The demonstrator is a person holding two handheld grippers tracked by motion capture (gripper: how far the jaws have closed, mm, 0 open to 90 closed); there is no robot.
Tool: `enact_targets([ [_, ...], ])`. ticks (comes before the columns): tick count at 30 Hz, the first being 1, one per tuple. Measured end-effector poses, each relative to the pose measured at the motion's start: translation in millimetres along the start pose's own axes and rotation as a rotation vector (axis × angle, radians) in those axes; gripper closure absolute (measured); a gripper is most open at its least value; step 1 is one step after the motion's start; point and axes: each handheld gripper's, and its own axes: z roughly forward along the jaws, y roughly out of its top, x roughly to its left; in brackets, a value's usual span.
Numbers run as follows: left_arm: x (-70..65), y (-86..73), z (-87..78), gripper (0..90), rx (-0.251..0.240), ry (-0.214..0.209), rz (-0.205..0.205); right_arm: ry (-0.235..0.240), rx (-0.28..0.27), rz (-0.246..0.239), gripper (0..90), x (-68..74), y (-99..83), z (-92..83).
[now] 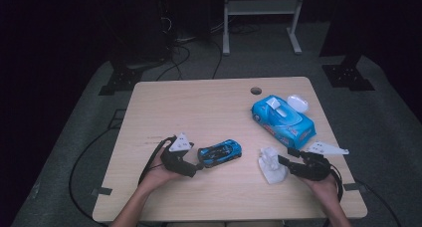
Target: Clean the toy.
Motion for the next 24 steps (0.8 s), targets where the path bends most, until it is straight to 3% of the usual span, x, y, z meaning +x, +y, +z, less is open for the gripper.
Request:
enact_targets([
  [10, 0.6, -20.9, -9.0, 12.5, -0.025, 0.014, -0.046, -0.002, -0.006, 0.024, 39.8, -1.3, -3.3, -2.6],
  [15, 0.9, -29.2, -16.9, 11.7, -0.023, 0.039, -0.040, -0.004, -0.007, 0.024, 37.4, -1.3, -5.0, -2.5],
  [20, 8.8, -32.2, -24.4, 11.1, -0.072, 0.051, -0.096, -0.001, 0.000, 0.029, 35.0, 0.5, -5.2, -0.6],
  [24, 14.5, -35.6, -24.6, 10.3, -0.084, 0.057, -0.125, -0.004, -0.001, 0.028, 33.3, 1.3, -5.1, 0.6],
])
